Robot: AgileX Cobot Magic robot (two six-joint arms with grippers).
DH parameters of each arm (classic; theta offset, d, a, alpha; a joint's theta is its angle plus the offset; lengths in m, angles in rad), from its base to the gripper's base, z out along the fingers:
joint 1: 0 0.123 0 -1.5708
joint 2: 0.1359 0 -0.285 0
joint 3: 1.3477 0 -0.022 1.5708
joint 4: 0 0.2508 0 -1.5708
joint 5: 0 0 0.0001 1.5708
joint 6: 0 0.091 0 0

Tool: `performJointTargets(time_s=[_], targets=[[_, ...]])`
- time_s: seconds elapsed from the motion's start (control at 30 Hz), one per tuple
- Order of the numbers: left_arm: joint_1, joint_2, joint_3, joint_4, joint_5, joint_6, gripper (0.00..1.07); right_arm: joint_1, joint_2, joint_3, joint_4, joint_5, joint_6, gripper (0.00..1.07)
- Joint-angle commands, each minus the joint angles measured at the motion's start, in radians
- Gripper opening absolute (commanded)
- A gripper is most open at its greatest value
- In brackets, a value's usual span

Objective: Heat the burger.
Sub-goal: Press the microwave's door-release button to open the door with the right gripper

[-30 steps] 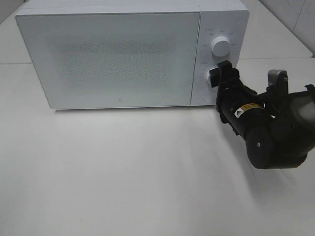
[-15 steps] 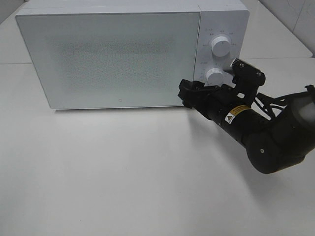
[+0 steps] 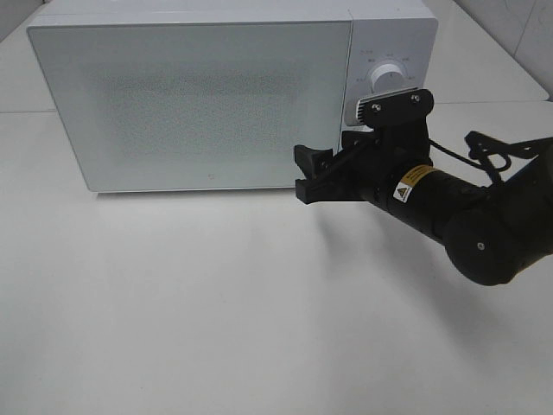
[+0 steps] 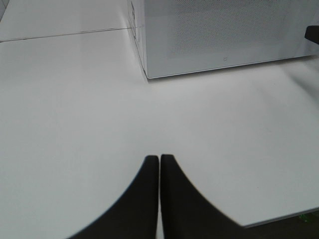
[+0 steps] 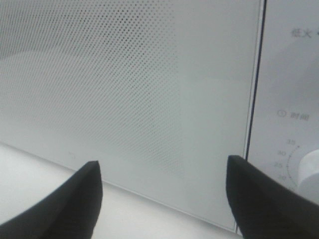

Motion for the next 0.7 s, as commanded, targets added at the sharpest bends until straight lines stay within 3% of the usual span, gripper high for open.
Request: performJointTargets(time_s=[0.03,0.4,0.7], targets=[[0.000,-0.005,0.002,-0.010,-0.011,0.007,0.00,-0.005,-0.059,-0.003,-0.014,0.122,-0.048,0.63],[0.000,-0.005,0.002,-0.010,-0.011,0.007,0.00,-0.005,-0.304,-0.004,-0.087,0.681,-0.081,0.63],[0.000,-0.005,0.002,-0.010,-0.011,0.007,0.00,-0.005,-0.452,-0.007,-0.086,1.027,-0.074,0.63]])
